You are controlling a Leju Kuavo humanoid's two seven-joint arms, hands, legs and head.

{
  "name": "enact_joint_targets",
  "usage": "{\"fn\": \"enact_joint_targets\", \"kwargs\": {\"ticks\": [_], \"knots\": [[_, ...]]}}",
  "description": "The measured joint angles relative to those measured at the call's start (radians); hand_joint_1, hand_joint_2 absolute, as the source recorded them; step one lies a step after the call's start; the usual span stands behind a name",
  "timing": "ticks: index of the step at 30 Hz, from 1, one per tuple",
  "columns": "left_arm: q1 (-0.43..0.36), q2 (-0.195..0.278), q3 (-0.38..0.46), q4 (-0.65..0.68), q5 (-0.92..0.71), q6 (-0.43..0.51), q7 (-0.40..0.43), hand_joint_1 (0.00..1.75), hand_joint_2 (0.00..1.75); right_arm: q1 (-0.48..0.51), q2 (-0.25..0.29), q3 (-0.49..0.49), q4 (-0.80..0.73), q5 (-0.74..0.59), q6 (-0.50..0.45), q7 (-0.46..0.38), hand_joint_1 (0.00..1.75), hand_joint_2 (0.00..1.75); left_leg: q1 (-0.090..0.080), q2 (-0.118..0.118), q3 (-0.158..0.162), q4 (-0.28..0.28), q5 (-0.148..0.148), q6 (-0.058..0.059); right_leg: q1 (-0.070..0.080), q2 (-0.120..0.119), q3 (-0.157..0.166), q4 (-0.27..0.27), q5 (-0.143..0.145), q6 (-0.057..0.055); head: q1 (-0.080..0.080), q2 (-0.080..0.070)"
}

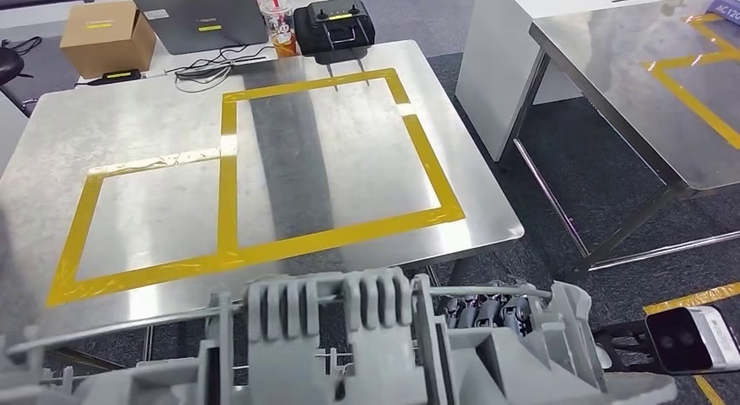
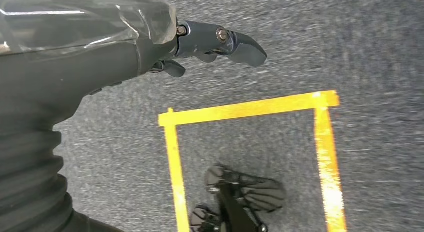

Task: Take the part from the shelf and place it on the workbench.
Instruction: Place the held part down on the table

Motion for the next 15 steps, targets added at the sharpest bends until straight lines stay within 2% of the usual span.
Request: {"fn": "enact_joint_targets", "kwargs": {"ticks": [1, 2, 4, 6, 7, 8, 10, 11, 12, 13, 14, 15], "knots": [[0.001, 0.001, 0.000, 0.000, 0.000, -0.001, 0.000, 0.00, 1.75, 0.001, 0.001, -0.001, 0.000, 0.005, 0.000, -0.001, 1.75, 1.75, -0.001, 0.001, 0.010, -0.047, 0.046, 0.005, 0.002, 0.001, 0.007, 0.000, -0.009, 0.005, 0.000, 0.000], [0.002, 0.001, 0.000, 0.000, 0.000, -0.001, 0.000, 0.00, 1.75, 0.002, 0.001, -0.002, -0.001, 0.013, 0.000, -0.002, 1.75, 1.75, -0.004, 0.000, 0.018, -0.073, 0.079, 0.010, 0.003, 0.002, 0.011, 0.000, -0.017, 0.011, -0.001, 0.000], [0.003, 0.001, 0.000, 0.000, 0.000, -0.002, -0.001, 0.00, 1.75, 0.005, 0.002, -0.005, -0.005, 0.029, 0.000, -0.006, 1.75, 1.75, -0.008, -0.002, 0.024, -0.080, 0.091, 0.021, 0.005, 0.004, 0.014, -0.003, -0.028, 0.024, -0.001, 0.000], [0.002, 0.001, 0.000, 0.000, 0.000, -0.005, -0.002, 0.00, 1.75, 0.004, 0.002, -0.007, -0.011, 0.039, 0.001, -0.009, 1.75, 1.75, -0.007, -0.004, 0.035, -0.089, 0.097, 0.032, 0.003, 0.002, 0.012, 0.011, -0.044, 0.031, 0.000, 0.000], [0.001, 0.001, 0.000, 0.000, 0.000, -0.007, -0.002, 0.00, 1.75, 0.003, 0.002, -0.008, -0.013, 0.041, 0.001, -0.012, 1.75, 1.75, -0.006, -0.004, 0.039, -0.095, 0.097, 0.039, 0.003, 0.001, -0.002, 0.045, -0.061, 0.031, 0.000, 0.000], [0.001, 0.002, 0.000, 0.000, 0.000, -0.009, -0.003, 0.00, 1.75, 0.002, 0.002, -0.010, -0.015, 0.042, 0.001, -0.016, 1.75, 1.75, -0.006, -0.005, 0.043, -0.098, 0.096, 0.045, 0.003, 0.000, -0.032, 0.101, -0.086, 0.027, 0.001, 0.000], [0.001, 0.002, 0.000, 0.000, 0.000, -0.012, -0.003, 0.00, 1.75, 0.000, 0.002, -0.013, -0.015, 0.046, 0.001, -0.021, 1.75, 1.75, -0.011, -0.007, 0.044, -0.099, 0.092, 0.053, 0.003, 0.000, -0.116, 0.243, -0.135, 0.022, 0.002, 0.000], [0.002, 0.003, 0.000, 0.000, 0.000, -0.013, -0.003, 0.00, 1.75, 0.000, 0.002, -0.014, -0.015, 0.049, 0.000, -0.021, 1.75, 1.75, -0.014, -0.010, 0.044, -0.099, 0.090, 0.056, 0.003, 0.000, -0.148, 0.287, -0.144, 0.024, 0.001, 0.000], [0.002, 0.003, 0.000, 0.000, 0.000, -0.014, -0.003, 0.00, 1.75, 0.000, 0.002, -0.014, -0.015, 0.052, -0.001, -0.021, 1.75, 1.75, -0.017, -0.014, 0.045, -0.099, 0.089, 0.057, 0.004, 0.000, -0.161, 0.293, -0.135, 0.028, 0.001, 0.000], [0.002, 0.003, 0.000, 0.000, 0.000, -0.016, -0.003, 0.00, 1.75, 0.000, 0.002, -0.014, -0.015, 0.054, -0.002, -0.021, 1.75, 1.75, -0.020, -0.020, 0.046, -0.099, 0.088, 0.057, 0.004, 0.000, -0.151, 0.255, -0.110, 0.034, 0.001, 0.000], [0.002, 0.003, 0.000, 0.000, 0.000, -0.018, -0.003, 0.00, 1.75, 0.000, 0.002, -0.014, -0.016, 0.055, -0.002, -0.021, 1.75, 1.75, -0.022, -0.026, 0.047, -0.098, 0.088, 0.057, 0.005, 0.002, -0.123, 0.183, -0.077, 0.038, 0.001, 0.000], [0.002, 0.002, 0.000, 0.000, 0.000, -0.020, -0.003, 0.00, 1.75, 0.000, 0.002, -0.014, -0.017, 0.055, -0.003, -0.021, 1.75, 1.75, -0.026, -0.032, 0.048, -0.098, 0.088, 0.056, 0.007, 0.008, -0.092, 0.109, -0.045, 0.036, 0.001, 0.000]]}}
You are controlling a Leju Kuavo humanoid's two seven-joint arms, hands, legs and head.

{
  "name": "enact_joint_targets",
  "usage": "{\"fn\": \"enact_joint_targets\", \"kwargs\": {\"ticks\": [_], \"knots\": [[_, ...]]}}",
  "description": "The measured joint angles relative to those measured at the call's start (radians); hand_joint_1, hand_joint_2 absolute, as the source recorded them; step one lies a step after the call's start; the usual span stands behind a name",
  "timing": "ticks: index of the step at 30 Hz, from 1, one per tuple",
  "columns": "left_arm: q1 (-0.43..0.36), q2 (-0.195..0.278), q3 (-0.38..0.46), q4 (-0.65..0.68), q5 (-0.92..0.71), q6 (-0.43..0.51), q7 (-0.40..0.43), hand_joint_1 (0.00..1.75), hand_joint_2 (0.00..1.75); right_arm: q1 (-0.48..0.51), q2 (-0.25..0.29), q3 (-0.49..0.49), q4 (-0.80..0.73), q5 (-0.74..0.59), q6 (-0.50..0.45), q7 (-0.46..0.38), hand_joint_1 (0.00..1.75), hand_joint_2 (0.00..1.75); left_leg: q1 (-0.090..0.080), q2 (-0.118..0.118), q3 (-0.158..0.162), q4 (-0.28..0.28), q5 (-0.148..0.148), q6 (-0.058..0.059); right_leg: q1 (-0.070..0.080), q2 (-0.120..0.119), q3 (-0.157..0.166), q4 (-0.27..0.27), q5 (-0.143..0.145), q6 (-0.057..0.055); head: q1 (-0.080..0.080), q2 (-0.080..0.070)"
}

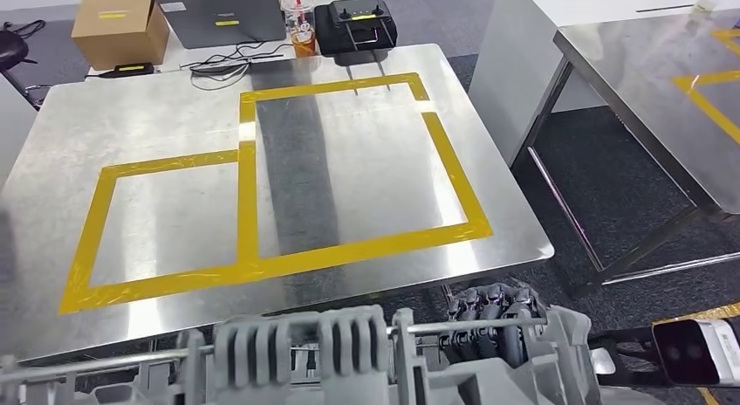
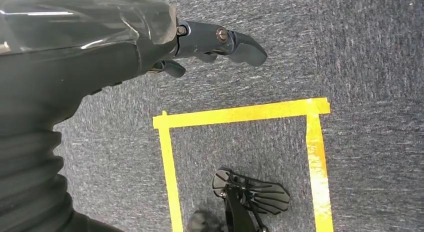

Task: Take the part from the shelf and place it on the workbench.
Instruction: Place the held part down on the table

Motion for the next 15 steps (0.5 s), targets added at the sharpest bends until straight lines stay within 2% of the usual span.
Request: {"fn": "enact_joint_targets", "kwargs": {"ticks": [1, 2, 4, 6, 8, 10, 11, 12, 13, 15], "knots": [[0.000, 0.000, 0.000, 0.000, 0.000, -0.002, 0.000, 0.00, 1.75, 0.000, 0.000, 0.000, -0.002, 0.000, 0.000, 0.000, 1.75, 1.75, -0.003, -0.007, 0.001, 0.001, -0.001, -0.002, 0.002, 0.006, 0.025, -0.060, 0.026, -0.006, 0.000, 0.000], [0.001, 0.000, 0.000, 0.000, 0.000, -0.004, 0.000, 0.00, 1.75, -0.001, 0.000, 0.000, -0.004, 0.001, 0.000, 0.000, 1.75, 1.75, -0.005, -0.012, 0.001, 0.002, -0.002, -0.006, 0.004, 0.010, 0.041, -0.095, 0.043, -0.015, 0.000, 0.000], [0.005, 0.001, 0.000, 0.000, 0.000, -0.005, 0.000, 0.00, 1.75, -0.004, 0.002, -0.001, -0.007, 0.001, 0.000, 0.000, 1.75, 1.75, -0.005, -0.022, 0.000, 0.003, -0.002, -0.015, 0.007, 0.010, 0.046, -0.107, 0.055, -0.031, 0.000, 0.000], [0.010, 0.004, 0.000, 0.000, 0.000, -0.007, 0.000, 0.00, 1.75, -0.007, 0.005, 0.000, -0.007, 0.001, 0.000, 0.000, 1.75, 1.75, -0.003, -0.017, -0.008, 0.017, -0.011, -0.026, 0.001, 0.001, 0.054, -0.112, 0.063, -0.040, -0.001, 0.000], [0.011, 0.007, 0.000, 0.000, 0.000, -0.009, 0.000, 0.00, 1.75, -0.009, 0.007, 0.000, -0.007, 0.002, 0.000, -0.001, 1.75, 1.75, 0.003, 0.004, -0.042, 0.094, -0.057, -0.039, -0.005, -0.010, 0.061, -0.116, 0.067, -0.045, -0.006, 0.000], [0.010, 0.010, 0.000, 0.000, 0.001, -0.011, 0.000, 0.00, 1.75, -0.009, 0.009, 0.001, -0.007, 0.003, -0.001, -0.003, 1.75, 1.75, 0.013, 0.019, -0.103, 0.228, -0.121, -0.053, -0.005, -0.020, 0.062, -0.115, 0.066, -0.046, -0.009, 0.000], [0.010, 0.010, 0.000, 0.000, 0.001, -0.013, 0.000, 0.00, 1.75, -0.009, 0.009, 0.001, -0.007, 0.004, -0.001, -0.004, 1.75, 1.75, 0.019, 0.023, -0.127, 0.277, -0.137, -0.058, -0.006, -0.025, 0.062, -0.115, 0.066, -0.046, -0.009, 0.000], [0.011, 0.010, 0.000, 0.000, 0.001, -0.014, 0.000, 0.00, 1.75, -0.009, 0.009, 0.002, -0.007, 0.006, -0.001, -0.004, 1.75, 1.75, 0.023, 0.026, -0.135, 0.293, -0.136, -0.063, -0.006, -0.030, 0.062, -0.115, 0.065, -0.045, -0.009, 0.000], [0.011, 0.010, 0.000, 0.000, 0.001, -0.014, 0.000, 0.00, 1.75, -0.009, 0.009, 0.002, -0.007, 0.008, -0.002, -0.005, 1.75, 1.75, 0.028, 0.030, -0.122, 0.268, -0.117, -0.066, -0.007, -0.034, 0.064, -0.115, 0.063, -0.043, -0.010, 0.000], [0.011, 0.012, 0.000, 0.000, 0.001, -0.015, 0.000, 0.00, 1.75, -0.010, 0.009, 0.002, -0.007, 0.010, -0.003, -0.007, 1.75, 1.75, 0.033, 0.049, -0.049, 0.131, -0.058, -0.068, -0.008, -0.044, 0.069, -0.115, 0.058, -0.036, -0.010, 0.000]]}}
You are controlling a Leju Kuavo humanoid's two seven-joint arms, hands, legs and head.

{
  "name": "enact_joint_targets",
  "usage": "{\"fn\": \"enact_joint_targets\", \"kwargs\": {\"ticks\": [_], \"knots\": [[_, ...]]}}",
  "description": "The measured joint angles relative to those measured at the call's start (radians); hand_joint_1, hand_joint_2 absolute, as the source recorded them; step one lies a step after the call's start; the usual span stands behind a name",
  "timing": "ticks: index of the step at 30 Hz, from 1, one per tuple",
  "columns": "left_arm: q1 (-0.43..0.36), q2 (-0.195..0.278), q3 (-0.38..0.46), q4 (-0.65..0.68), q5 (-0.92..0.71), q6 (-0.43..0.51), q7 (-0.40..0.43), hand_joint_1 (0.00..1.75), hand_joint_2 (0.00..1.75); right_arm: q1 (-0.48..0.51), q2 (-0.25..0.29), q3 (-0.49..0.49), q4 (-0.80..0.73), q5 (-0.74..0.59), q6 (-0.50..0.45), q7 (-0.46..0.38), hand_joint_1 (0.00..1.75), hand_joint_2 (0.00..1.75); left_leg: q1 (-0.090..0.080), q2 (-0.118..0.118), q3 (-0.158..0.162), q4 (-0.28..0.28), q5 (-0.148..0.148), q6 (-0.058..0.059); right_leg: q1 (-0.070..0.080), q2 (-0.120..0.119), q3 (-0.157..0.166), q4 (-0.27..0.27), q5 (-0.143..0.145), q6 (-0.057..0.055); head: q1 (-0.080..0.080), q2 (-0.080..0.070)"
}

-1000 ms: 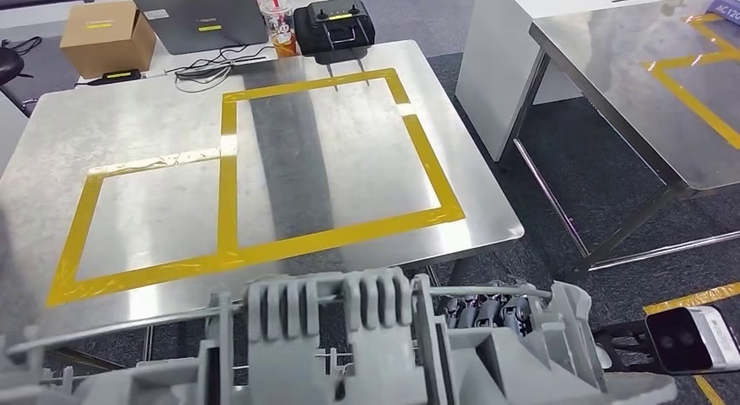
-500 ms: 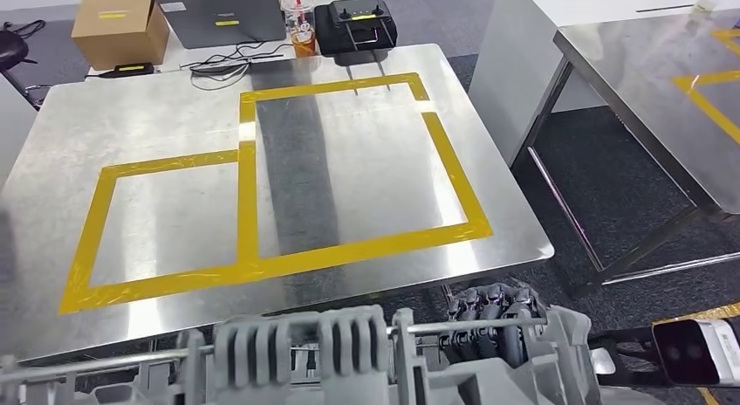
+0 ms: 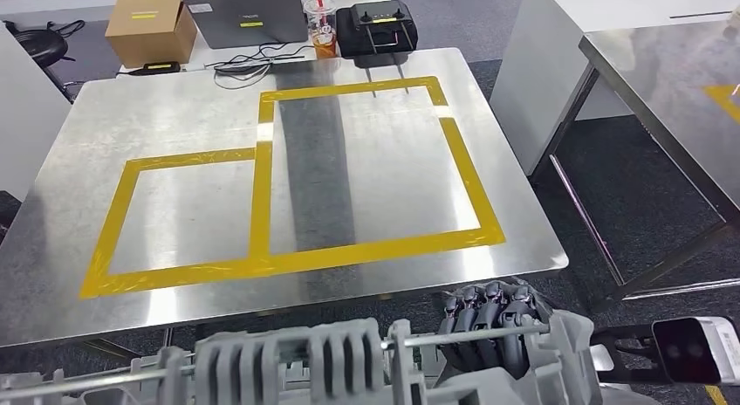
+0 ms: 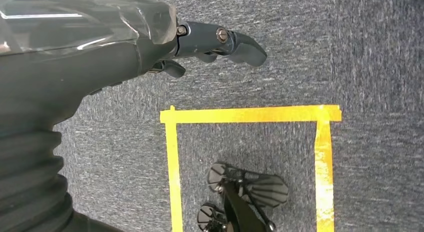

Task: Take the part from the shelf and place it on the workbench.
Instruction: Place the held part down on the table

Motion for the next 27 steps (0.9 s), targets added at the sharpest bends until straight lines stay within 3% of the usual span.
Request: {"fn": "enact_joint_targets", "kwargs": {"ticks": [2, 6, 7, 9, 11, 12, 17, 18, 21, 22, 24, 25, 27], "knots": [[-0.002, 0.002, 0.000, 0.000, 0.000, 0.000, 0.000, 0.00, 1.75, -0.002, 0.000, 0.000, 0.000, 0.000, 0.000, -0.003, 1.75, 1.75, -0.004, 0.013, 0.057, -0.104, 0.028, 0.008, 0.004, -0.008, 0.004, 0.000, -0.007, 0.011, 0.001, 0.000], [-0.003, 0.002, 0.000, 0.000, 0.000, -0.003, 0.001, 0.00, 1.75, -0.004, 0.000, 0.000, 0.000, 0.002, -0.001, -0.005, 1.75, 1.75, -0.012, -0.005, 0.070, -0.127, 0.029, 0.036, 0.003, -0.018, 0.004, 0.005, -0.019, 0.032, 0.003, 0.000], [-0.003, 0.002, 0.000, 0.000, 0.000, -0.003, 0.001, 0.00, 1.75, -0.005, 0.000, 0.000, -0.001, 0.002, -0.001, -0.005, 1.75, 1.75, -0.011, -0.010, 0.074, -0.130, 0.030, 0.044, 0.001, -0.011, -0.007, 0.029, -0.033, 0.033, 0.004, 0.000], [-0.005, 0.002, 0.000, 0.000, 0.000, -0.004, 0.001, 0.00, 1.75, -0.006, 0.000, -0.001, -0.002, 0.002, -0.001, -0.006, 1.75, 1.75, -0.010, -0.021, 0.078, -0.134, 0.032, 0.055, -0.002, 0.008, -0.060, 0.140, -0.082, 0.027, 0.008, 0.000], [-0.005, 0.003, 0.000, 0.000, 0.000, -0.004, 0.001, 0.00, 1.75, -0.006, -0.001, -0.001, -0.002, 0.002, -0.001, -0.007, 1.75, 1.75, -0.012, -0.033, 0.078, -0.134, 0.031, 0.059, -0.002, 0.017, -0.129, 0.271, -0.128, 0.023, 0.009, 0.000], [-0.005, 0.003, 0.000, 0.000, 0.000, -0.004, 0.001, 0.00, 1.75, -0.006, -0.001, -0.001, -0.002, 0.002, -0.001, -0.007, 1.75, 1.75, -0.013, -0.036, 0.078, -0.134, 0.031, 0.059, -0.002, 0.018, -0.149, 0.308, -0.138, 0.023, 0.009, 0.000], [-0.005, 0.002, 0.000, 0.000, 0.000, -0.004, 0.002, 0.00, 1.75, -0.006, -0.001, -0.001, -0.002, 0.003, -0.001, -0.007, 1.75, 1.75, -0.014, -0.042, 0.078, -0.134, 0.031, 0.059, -0.002, 0.019, -0.166, 0.333, -0.139, 0.026, 0.009, 0.000], [-0.005, 0.002, 0.000, 0.000, 0.000, -0.004, 0.001, 0.00, 1.75, -0.006, -0.002, -0.001, -0.002, 0.002, -0.001, -0.007, 1.75, 1.75, -0.014, -0.050, 0.079, -0.133, 0.030, 0.059, -0.002, 0.020, -0.148, 0.282, -0.112, 0.033, 0.009, 0.000], [-0.002, 0.002, 0.000, 0.000, 0.004, -0.005, 0.003, 0.00, 1.75, -0.014, -0.002, 0.001, -0.002, -0.021, -0.007, -0.001, 1.75, 1.75, -0.018, -0.078, 0.081, -0.126, 0.021, 0.040, 0.003, 0.029, -0.055, 0.042, 0.002, 0.030, 0.008, 0.000], [0.000, 0.002, 0.000, 0.000, 0.007, -0.005, 0.003, 0.00, 1.75, -0.017, -0.002, 0.002, -0.002, -0.032, -0.011, 0.003, 1.75, 1.75, -0.018, -0.081, 0.080, -0.124, 0.018, 0.032, 0.004, 0.031, -0.042, 0.013, 0.014, 0.019, 0.008, 0.000], [0.001, 0.001, 0.000, 0.000, 0.014, -0.004, 0.003, 0.00, 1.75, -0.020, -0.002, 0.003, -0.002, -0.042, -0.021, 0.009, 1.75, 1.75, -0.015, -0.067, 0.073, -0.106, 0.004, 0.021, 0.000, 0.030, -0.036, 0.011, 0.017, 0.008, 0.006, 0.000], [0.001, 0.002, 0.000, 0.000, 0.016, -0.004, 0.003, 0.00, 1.75, -0.021, -0.001, 0.003, -0.001, -0.042, -0.026, 0.011, 1.75, 1.75, -0.014, -0.055, 0.058, -0.072, -0.016, 0.016, -0.003, 0.029, -0.032, 0.009, 0.018, 0.004, 0.005, 0.000], [0.000, 0.001, 0.000, 0.000, 0.020, -0.001, 0.003, 0.00, 1.75, -0.021, -0.001, 0.002, -0.001, -0.033, -0.038, 0.013, 1.75, 1.75, -0.012, -0.030, 0.000, 0.054, -0.079, 0.007, -0.003, 0.027, -0.029, 0.010, 0.017, -0.002, 0.000, 0.000]]}}
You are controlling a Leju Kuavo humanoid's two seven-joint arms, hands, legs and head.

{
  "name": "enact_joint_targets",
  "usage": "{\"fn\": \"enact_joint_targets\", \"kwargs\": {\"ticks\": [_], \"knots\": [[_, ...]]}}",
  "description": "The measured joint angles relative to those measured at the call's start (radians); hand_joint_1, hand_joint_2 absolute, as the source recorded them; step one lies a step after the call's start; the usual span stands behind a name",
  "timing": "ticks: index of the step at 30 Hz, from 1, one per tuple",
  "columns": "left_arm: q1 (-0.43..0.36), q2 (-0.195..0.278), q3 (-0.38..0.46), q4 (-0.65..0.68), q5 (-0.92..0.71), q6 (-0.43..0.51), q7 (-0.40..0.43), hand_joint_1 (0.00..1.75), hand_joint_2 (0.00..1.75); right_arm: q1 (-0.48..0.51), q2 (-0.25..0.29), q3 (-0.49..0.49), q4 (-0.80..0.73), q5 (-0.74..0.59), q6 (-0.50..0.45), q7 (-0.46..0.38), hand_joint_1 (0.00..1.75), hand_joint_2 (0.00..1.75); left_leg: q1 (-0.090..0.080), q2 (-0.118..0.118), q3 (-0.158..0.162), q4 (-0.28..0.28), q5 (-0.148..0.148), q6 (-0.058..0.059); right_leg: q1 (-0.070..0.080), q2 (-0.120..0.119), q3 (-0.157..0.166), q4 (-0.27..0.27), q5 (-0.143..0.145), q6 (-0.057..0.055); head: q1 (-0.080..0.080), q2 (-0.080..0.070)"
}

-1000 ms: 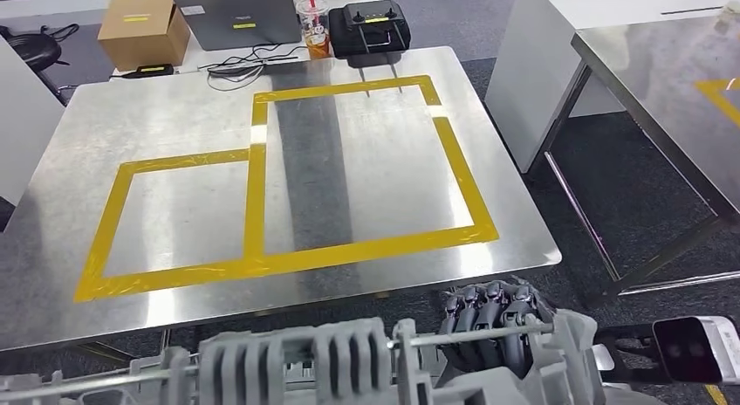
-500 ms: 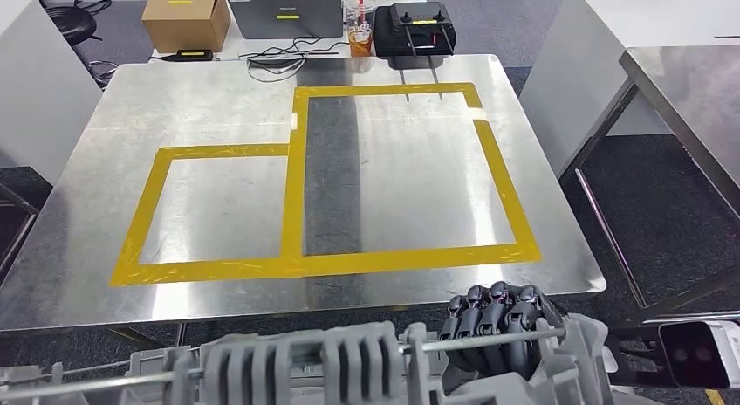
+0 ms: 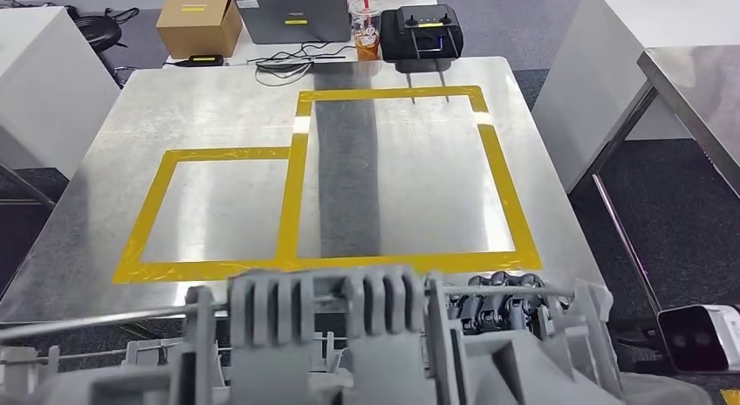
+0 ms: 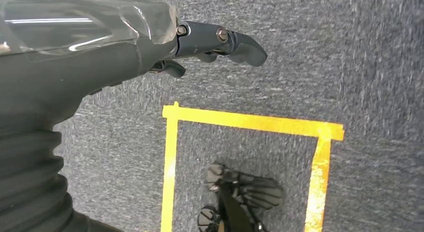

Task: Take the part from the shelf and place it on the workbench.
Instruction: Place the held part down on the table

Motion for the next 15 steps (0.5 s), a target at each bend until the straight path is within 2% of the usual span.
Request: {"fn": "enact_joint_targets", "kwargs": {"ticks": [1, 2, 3, 4, 6, 7, 8, 10, 12, 13, 15], "knots": [[0.000, -0.001, 0.000, 0.000, 0.001, 0.001, 0.000, 0.00, 1.75, 0.001, 0.000, -0.001, 0.001, 0.009, -0.006, 0.000, 1.75, 1.75, 0.001, 0.005, -0.033, 0.065, -0.024, -0.003, 0.001, -0.001, 0.000, 0.000, -0.001, -0.002, 0.000, 0.000], [0.001, -0.002, 0.000, 0.000, 0.003, 0.002, 0.000, 0.00, 1.75, 0.001, 0.000, -0.004, 0.001, 0.022, -0.014, -0.001, 1.75, 1.75, 0.001, 0.008, -0.054, 0.104, -0.032, -0.004, 0.001, -0.002, 0.000, 0.000, -0.001, -0.002, 0.000, 0.000], [0.001, -0.003, 0.000, 0.000, 0.005, 0.002, 0.000, 0.00, 1.75, 0.001, 0.000, -0.008, 0.001, 0.038, -0.024, -0.003, 1.75, 1.75, 0.001, 0.009, -0.057, 0.103, -0.021, -0.004, 0.002, -0.002, 0.001, 0.000, -0.002, -0.003, 0.000, 0.000], [0.001, -0.003, 0.000, 0.000, 0.009, 0.002, -0.001, 0.00, 1.75, 0.001, 0.000, -0.015, 0.001, 0.059, -0.037, -0.006, 1.75, 1.75, 0.001, 0.009, -0.039, 0.061, 0.008, -0.002, 0.003, -0.002, 0.003, 0.000, -0.003, -0.002, 0.000, 0.000], [0.001, -0.002, 0.000, 0.000, 0.019, 0.002, -0.001, 0.00, 1.75, -0.001, -0.001, -0.036, 0.001, 0.117, -0.075, -0.017, 1.75, 1.75, -0.002, 0.012, 0.029, -0.080, 0.072, 0.008, 0.006, -0.002, 0.006, 0.000, -0.006, 0.000, 0.000, 0.000], [0.001, -0.002, 0.000, 0.000, 0.026, 0.002, -0.001, 0.00, 1.75, -0.003, -0.001, -0.050, 0.001, 0.150, -0.100, -0.022, 1.75, 1.75, -0.005, 0.013, 0.056, -0.135, 0.090, 0.014, 0.008, -0.002, 0.007, 0.000, -0.007, 0.002, 0.000, 0.000], [0.002, -0.002, 0.000, 0.000, 0.034, 0.002, -0.001, 0.00, 1.75, -0.005, -0.003, -0.068, 0.001, 0.189, -0.131, -0.026, 1.75, 1.75, -0.008, 0.014, 0.070, -0.166, 0.096, 0.020, 0.010, -0.002, 0.007, 0.000, -0.009, 0.006, 0.000, 0.000], [0.007, -0.002, 0.000, 0.000, 0.050, 0.002, -0.002, 0.00, 1.75, -0.008, -0.007, -0.110, 0.001, 0.269, -0.198, -0.033, 1.75, 1.75, -0.013, 0.012, 0.073, -0.176, 0.094, 0.029, 0.011, -0.003, 0.006, -0.002, -0.011, 0.015, 0.001, 0.000], [0.013, -0.005, 0.000, 0.000, 0.066, 0.003, -0.003, 0.00, 1.75, -0.012, -0.017, -0.163, 0.001, 0.377, -0.284, -0.044, 1.75, 1.75, -0.009, 0.010, 0.082, -0.186, 0.100, 0.042, 0.009, -0.004, 0.000, 0.010, -0.019, 0.024, 0.001, 0.000], [0.015, -0.006, 0.000, 0.000, 0.073, 0.003, -0.004, 0.00, 1.75, -0.016, -0.025, -0.192, 0.003, 0.436, -0.329, -0.049, 1.75, 1.75, -0.007, 0.009, 0.086, -0.192, 0.104, 0.048, 0.008, -0.004, -0.014, 0.039, -0.034, 0.025, 0.002, 0.000], [0.017, -0.011, 0.000, 0.000, 0.082, 0.005, -0.004, 0.00, 1.75, -0.024, -0.044, -0.244, 0.010, 0.533, -0.406, -0.055, 1.75, 1.75, -0.005, 0.005, 0.089, -0.196, 0.107, 0.055, 0.007, -0.003, -0.071, 0.153, -0.083, 0.022, 0.003, 0.000]]}}
